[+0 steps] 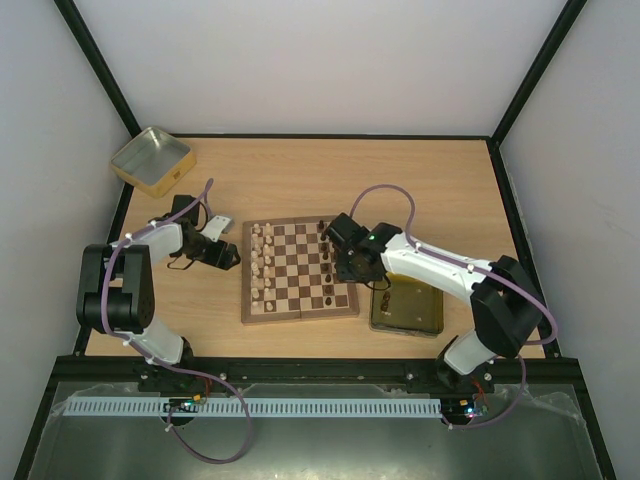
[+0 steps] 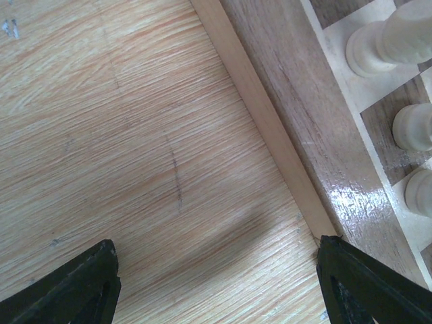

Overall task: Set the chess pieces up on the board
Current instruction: Place the chess piece on the chessboard.

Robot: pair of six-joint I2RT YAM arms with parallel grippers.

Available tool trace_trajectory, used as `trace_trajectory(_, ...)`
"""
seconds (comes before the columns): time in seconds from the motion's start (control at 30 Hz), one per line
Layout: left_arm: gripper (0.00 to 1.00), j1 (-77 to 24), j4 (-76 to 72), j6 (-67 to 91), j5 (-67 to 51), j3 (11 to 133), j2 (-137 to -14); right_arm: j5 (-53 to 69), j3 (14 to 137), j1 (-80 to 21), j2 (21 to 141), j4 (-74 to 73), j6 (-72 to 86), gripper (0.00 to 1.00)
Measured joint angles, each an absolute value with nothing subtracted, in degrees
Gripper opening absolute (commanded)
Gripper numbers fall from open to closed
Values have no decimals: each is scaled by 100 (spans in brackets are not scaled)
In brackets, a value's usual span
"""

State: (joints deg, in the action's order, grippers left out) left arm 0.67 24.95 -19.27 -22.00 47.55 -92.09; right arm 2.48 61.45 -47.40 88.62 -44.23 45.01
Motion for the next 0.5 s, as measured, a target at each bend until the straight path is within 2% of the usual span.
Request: trace_trajectory(0.5,80,67,2484,-1927,-2202,4755,-9214,436,6082,-5277,8925,-4434,4554,3)
